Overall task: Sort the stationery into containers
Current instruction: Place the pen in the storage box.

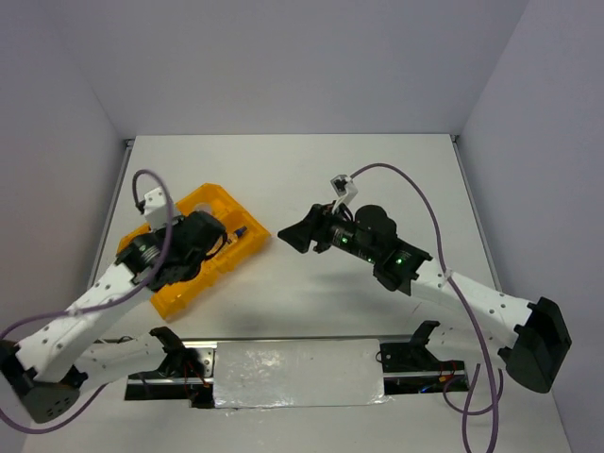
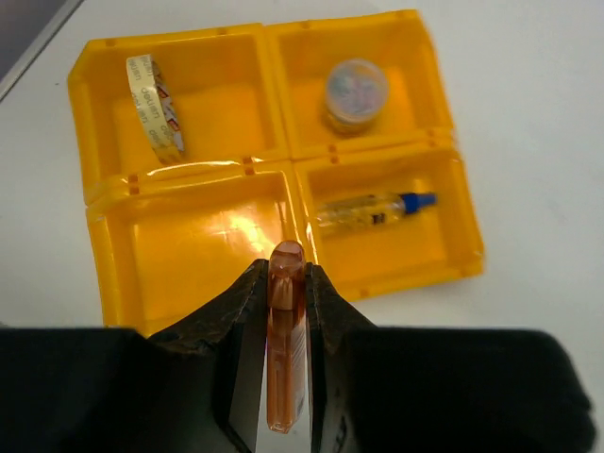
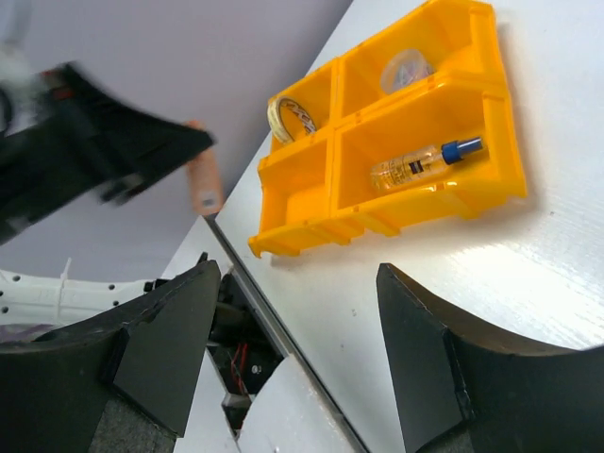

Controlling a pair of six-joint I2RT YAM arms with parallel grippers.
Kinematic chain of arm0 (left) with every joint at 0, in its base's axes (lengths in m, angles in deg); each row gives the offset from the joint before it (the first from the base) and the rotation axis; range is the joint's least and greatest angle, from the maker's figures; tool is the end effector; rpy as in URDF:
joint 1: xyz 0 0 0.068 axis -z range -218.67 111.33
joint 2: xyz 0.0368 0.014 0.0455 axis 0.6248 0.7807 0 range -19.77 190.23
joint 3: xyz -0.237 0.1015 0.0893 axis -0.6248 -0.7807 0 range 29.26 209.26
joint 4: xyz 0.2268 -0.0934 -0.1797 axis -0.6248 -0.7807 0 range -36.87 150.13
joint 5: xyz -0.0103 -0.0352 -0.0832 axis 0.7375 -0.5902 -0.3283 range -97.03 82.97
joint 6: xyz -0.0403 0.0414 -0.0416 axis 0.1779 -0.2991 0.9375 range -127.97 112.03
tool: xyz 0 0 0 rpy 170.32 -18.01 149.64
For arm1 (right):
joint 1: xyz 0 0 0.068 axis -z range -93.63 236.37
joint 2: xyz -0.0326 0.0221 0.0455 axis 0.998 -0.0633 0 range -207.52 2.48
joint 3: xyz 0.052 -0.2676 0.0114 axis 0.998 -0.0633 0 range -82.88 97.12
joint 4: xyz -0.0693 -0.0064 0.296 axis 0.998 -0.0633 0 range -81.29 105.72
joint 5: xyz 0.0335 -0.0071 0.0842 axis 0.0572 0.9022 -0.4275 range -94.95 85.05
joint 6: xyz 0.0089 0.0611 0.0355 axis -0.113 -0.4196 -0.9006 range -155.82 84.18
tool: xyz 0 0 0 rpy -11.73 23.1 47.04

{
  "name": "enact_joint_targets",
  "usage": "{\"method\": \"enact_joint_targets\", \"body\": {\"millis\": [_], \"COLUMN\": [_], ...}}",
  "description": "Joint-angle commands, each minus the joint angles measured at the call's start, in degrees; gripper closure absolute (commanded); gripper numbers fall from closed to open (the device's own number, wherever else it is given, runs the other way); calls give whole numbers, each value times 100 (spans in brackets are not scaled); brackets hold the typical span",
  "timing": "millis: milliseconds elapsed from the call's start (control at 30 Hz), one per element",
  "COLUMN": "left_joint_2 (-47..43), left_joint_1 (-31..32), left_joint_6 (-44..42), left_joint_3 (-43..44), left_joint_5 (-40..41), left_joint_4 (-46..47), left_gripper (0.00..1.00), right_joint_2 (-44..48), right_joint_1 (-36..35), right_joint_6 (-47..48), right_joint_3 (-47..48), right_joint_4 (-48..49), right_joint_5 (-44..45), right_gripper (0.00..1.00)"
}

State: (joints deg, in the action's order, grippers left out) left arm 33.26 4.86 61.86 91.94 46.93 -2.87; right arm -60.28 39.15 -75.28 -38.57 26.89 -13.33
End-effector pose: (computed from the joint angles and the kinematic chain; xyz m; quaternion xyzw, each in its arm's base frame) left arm 0.1789 -0.1047 0.3451 -0.3313 0.7914 0.0025 0.5137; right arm 0.2139 0.2438 0.2967 -0.0988 0.7435 0.4923 0.4416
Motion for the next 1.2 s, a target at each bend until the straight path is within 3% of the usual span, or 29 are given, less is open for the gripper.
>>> {"method": "enact_joint_targets", "body": {"millis": [0, 133, 200, 433, 600, 733, 833, 900, 1000, 1167], "left_joint_2": [610, 866, 901, 1174, 1174, 1095, 981, 893, 622, -126], "left_joint_1": [-782, -2406, -2559, -2577, -2630, -2656, -2683, -2683, -2683, -2674], "left_joint_6": [-396, -1216, -1252, -1120, -1049, -988, -988, -1032, -1337, -2990], "left_joint_3": [-44, -851, -1002, -1345, -1565, -1609, -1627, -1574, -1469, -1373], "left_joint_5": [3, -1227, -1535, -1511, -1396, -1318, -1300, -1335, -1527, -3359], "left_joint_4": [89, 1333, 1658, 1879, 1932, 1862, 1871, 1853, 1948, 2951], "left_gripper": [100, 100, 100, 99, 77, 37, 21, 12, 10, 0], "right_joint_2": [421, 844, 1106, 1556, 1478, 1416, 1407, 1346, 969, -462], "right_joint_1": [11, -6, 2, 11, 2, 3, 2, 3, 11, 283], "right_joint_6": [149, 263, 351, 448, 457, 492, 553, 615, 869, 1151], "right_joint_3": [-124, -283, -344, -538, -591, -643, -643, -608, -284, 998], "right_joint_4": [-177, -458, -652, -810, -810, -810, -880, -994, -1493, -3489], "right_joint_5": [284, 442, 565, 610, 540, 469, 513, 531, 905, 1918], "right_gripper": [25, 25, 25, 25, 24, 24, 24, 24, 21, 11]}}
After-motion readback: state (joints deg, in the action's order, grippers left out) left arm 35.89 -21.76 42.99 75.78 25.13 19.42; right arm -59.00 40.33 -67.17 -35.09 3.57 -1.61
